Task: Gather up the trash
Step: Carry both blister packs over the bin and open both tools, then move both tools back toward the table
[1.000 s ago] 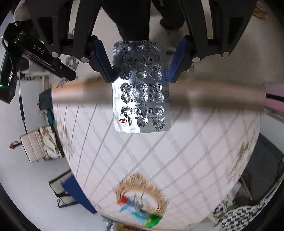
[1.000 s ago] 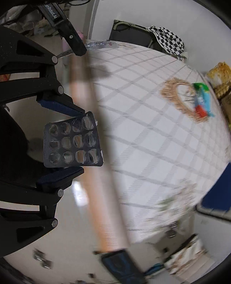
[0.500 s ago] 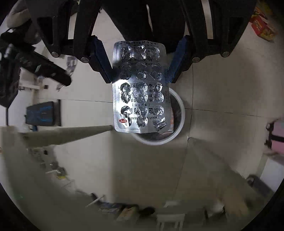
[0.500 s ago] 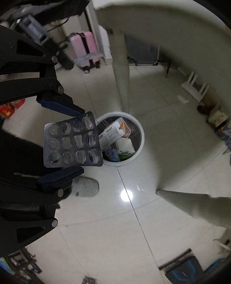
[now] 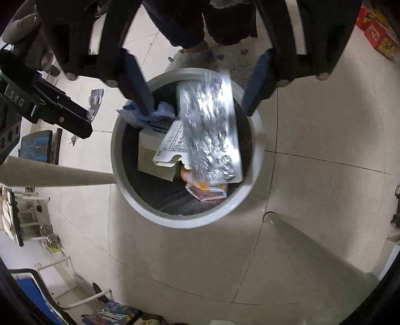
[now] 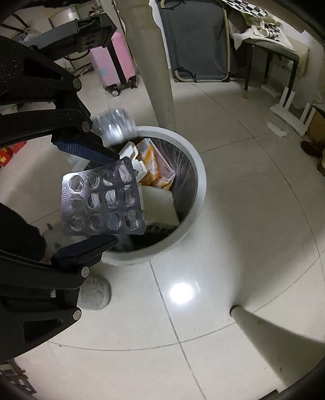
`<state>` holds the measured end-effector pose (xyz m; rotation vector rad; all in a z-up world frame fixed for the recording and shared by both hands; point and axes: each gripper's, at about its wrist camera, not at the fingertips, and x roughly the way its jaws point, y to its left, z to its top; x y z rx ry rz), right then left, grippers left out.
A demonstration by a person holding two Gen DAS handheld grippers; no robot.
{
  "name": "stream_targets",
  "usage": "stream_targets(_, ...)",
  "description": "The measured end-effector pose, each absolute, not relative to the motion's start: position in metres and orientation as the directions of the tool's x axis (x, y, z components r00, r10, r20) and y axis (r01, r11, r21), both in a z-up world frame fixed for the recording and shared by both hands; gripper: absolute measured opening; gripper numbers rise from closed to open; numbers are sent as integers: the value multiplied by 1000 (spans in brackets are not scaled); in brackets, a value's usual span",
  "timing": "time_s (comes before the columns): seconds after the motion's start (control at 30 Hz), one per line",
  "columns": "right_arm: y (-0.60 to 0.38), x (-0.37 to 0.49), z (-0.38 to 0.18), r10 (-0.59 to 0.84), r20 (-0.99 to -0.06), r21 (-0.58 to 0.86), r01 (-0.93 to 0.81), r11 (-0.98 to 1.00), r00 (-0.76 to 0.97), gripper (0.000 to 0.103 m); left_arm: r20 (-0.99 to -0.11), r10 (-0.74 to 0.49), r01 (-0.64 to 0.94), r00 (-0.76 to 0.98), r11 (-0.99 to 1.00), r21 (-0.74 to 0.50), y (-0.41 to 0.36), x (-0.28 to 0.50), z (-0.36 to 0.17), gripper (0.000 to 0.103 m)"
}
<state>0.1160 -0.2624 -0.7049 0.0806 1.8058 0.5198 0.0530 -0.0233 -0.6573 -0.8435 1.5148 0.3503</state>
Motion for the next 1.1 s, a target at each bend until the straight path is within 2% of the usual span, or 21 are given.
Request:
stream_targets(0.07,-257,118,-710,343,-882,418,-200,886,-323,61,-958,-276,-682,75,686,-251,-25,50,-653,100)
stream_targets(0.1,-255,118,-711,352,-877,426,-192,884,-327,67,-961,-265,-680,80,690,-247,-25,48,-648,100)
stream_targets(0.13,-255,118,-711,358,-874,432,-188,882,-329,85,-963,-256,-679,83,693,-243,-24,44,-646,100)
stream_targets(0.2,-256,115,-711,360,-873,435,-190,880,-329,101,-970,-224,-680,96,697,-228,-19,36,-641,100)
stream_targets(0.27,-257,112,-706,355,-876,432,-203,879,-325,101,-979,-173,-679,105,707,-198,-20,32,-630,100)
stream_targets(0.37,-259,103,-691,277,-916,360,-293,886,-289,102,-994,-73,-659,80,744,-108,-23,29,-618,100)
stream_targets(0.47,-260,94,-672,201,-953,278,-392,877,-226,102,-998,-27,-646,65,761,-62,-29,24,-601,100)
stream_targets(0.67,-266,72,-624,73,-993,112,-530,841,-93,102,-999,-6,-634,53,773,-38,-39,12,-566,100)
stream_targets(1.1,-280,43,-493,68,-998,50,-575,816,10,102,-998,12,-625,57,780,-27,-58,-9,-464,100)
